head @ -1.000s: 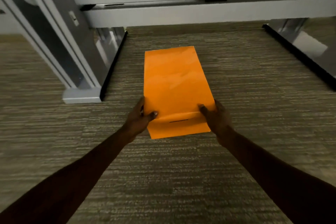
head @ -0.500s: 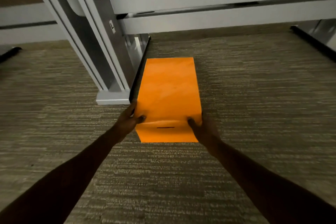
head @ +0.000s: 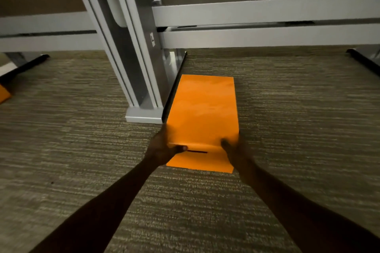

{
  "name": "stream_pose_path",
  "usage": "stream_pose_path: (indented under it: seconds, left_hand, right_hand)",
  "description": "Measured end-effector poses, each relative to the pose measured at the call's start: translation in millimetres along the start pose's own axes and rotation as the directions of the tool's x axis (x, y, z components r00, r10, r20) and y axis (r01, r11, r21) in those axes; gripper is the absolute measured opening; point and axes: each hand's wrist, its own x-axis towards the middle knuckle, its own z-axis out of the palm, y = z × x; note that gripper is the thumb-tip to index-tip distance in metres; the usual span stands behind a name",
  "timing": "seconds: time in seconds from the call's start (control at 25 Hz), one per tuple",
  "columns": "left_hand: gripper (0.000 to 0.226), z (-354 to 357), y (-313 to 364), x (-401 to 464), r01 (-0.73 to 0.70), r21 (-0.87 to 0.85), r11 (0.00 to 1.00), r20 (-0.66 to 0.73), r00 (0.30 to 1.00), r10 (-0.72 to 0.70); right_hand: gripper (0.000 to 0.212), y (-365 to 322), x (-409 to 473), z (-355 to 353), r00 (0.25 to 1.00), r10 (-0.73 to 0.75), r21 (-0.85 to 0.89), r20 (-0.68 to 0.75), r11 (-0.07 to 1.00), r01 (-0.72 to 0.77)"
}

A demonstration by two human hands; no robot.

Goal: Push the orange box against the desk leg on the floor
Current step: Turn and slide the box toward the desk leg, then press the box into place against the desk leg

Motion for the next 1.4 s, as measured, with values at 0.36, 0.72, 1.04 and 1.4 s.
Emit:
stream_pose_path:
  seconds: [0.36,0.72,1.04,1.4]
  left_hand:
    - [0.119,-47.0,-61.7,-11.1,0.101,0.023,0.995,-0.033,0.994,-0.1]
    - [0.119,-62.8,-60.8,3.5,-0.201,0.315,0.928,0.13,0.977,0.168]
    - [0.096,-60.9,-52.5,47.5,-0.163,0.285,0.945,-0.002,0.985,0.171]
    - [0.103,-45.8,-61.0,53.8,-0.494,0.627,0.603,0.186,0.846,0.5]
  right_hand:
    - [0.074,3.0,-26.5,62.7,0.989,-0.142,-0.208,0.035,0.967,0.146]
    - [0.11,1.6,-6.1,49.7,0.932,-0.207,-0.449,0.298,0.831,0.329]
    - [0.088,-14.3,29.8,51.7,0.921,-0.32,-0.41,0.221,0.827,0.385]
    - [0.096,-9.6,53.8,42.5,0.714,-0.462,-0.736,0.525,0.174,0.654]
